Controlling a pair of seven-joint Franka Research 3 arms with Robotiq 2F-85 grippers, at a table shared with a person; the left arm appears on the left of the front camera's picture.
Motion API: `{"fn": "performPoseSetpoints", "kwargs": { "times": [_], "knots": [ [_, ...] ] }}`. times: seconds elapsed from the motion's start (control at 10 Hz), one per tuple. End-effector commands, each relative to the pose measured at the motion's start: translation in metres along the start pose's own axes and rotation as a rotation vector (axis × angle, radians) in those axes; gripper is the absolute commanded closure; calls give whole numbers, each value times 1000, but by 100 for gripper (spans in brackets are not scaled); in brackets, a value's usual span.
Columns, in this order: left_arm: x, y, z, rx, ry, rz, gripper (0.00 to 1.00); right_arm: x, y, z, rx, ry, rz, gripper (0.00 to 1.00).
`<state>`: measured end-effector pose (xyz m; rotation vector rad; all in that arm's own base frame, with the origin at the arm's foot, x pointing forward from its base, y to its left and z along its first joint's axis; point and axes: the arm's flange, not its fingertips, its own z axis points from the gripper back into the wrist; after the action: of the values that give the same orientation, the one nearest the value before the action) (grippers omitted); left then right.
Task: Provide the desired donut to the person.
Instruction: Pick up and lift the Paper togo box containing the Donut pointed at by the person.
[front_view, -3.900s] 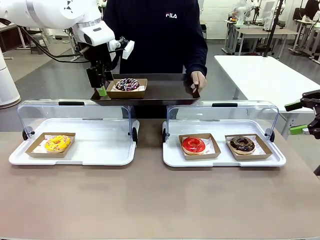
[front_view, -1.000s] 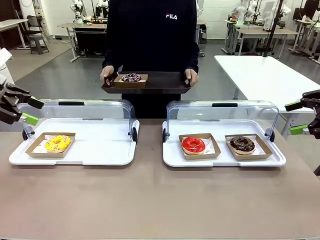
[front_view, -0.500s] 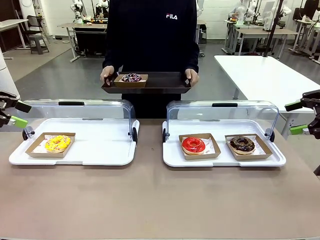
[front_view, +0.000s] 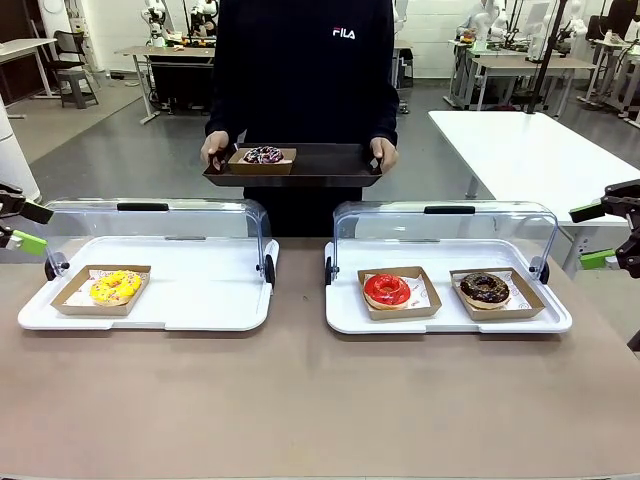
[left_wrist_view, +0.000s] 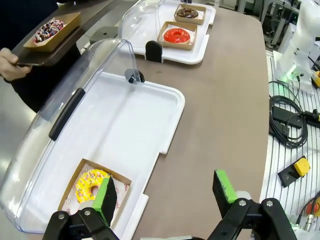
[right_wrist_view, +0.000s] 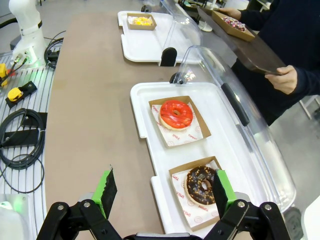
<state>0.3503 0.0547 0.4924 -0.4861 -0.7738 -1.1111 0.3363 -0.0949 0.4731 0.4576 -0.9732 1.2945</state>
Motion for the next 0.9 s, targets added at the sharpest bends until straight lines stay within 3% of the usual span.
{"fn": "performPoseSetpoints", "kwargs": {
  "times": [0.0, 0.8],
  "knots": [
    [-5, 3, -1, 1, -1, 18, 0, 0, -1, -3, -6, -30, 1, 0],
    [-5, 3, -1, 1, -1, 18, 0, 0, -1, -3, -6, -30, 1, 0]
  ]
}}
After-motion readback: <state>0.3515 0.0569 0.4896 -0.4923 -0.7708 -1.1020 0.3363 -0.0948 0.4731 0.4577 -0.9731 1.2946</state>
